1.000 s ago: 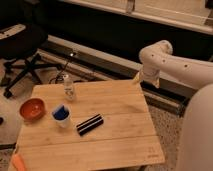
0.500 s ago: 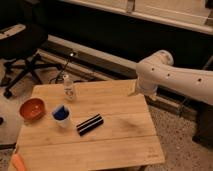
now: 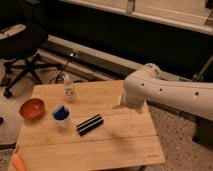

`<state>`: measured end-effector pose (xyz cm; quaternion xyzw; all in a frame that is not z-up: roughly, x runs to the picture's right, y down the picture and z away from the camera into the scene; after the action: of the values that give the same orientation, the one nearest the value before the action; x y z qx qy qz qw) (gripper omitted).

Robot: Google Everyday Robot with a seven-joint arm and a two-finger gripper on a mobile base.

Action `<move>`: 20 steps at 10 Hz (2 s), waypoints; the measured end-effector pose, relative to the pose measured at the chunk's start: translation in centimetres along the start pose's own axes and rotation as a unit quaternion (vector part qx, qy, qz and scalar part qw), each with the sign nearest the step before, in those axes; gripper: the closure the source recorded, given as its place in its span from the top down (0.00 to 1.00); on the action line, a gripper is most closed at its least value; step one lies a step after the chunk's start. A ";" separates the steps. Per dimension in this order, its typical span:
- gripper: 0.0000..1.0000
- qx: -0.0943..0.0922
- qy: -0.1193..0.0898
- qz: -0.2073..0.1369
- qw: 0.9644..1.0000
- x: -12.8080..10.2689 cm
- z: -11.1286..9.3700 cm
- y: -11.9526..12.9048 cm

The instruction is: Move the arm in a circular motion

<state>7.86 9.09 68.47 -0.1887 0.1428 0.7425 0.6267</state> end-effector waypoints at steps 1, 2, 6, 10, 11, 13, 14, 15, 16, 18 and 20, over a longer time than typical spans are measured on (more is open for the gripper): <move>0.80 -0.023 0.002 -0.024 0.999 0.5 0.0 2.9; 0.80 -0.045 0.006 -0.055 0.997 1.0 0.0 6.2; 0.80 -0.102 0.012 -0.164 0.981 0.3 -0.5 15.8; 0.80 -0.104 -0.028 -0.264 0.958 -7.7 -0.4 22.4; 0.80 -0.101 -0.040 -0.279 0.954 -9.7 -0.3 23.2; 0.80 -0.084 -0.065 -0.309 0.945 -15.3 0.5 24.2; 0.80 -0.075 -0.072 -0.313 0.944 -17.2 0.8 24.0; 0.80 -0.064 -0.079 -0.313 0.944 -19.2 1.1 23.2; 0.80 -0.051 -0.086 -0.308 0.946 -21.5 1.5 21.6; 0.80 -0.026 -0.091 -0.275 0.957 -24.8 2.3 16.4; 0.80 0.001 -0.080 -0.213 0.974 -26.1 3.4 9.0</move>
<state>2.39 -13.84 83.23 -0.1540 0.0497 0.6046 0.7799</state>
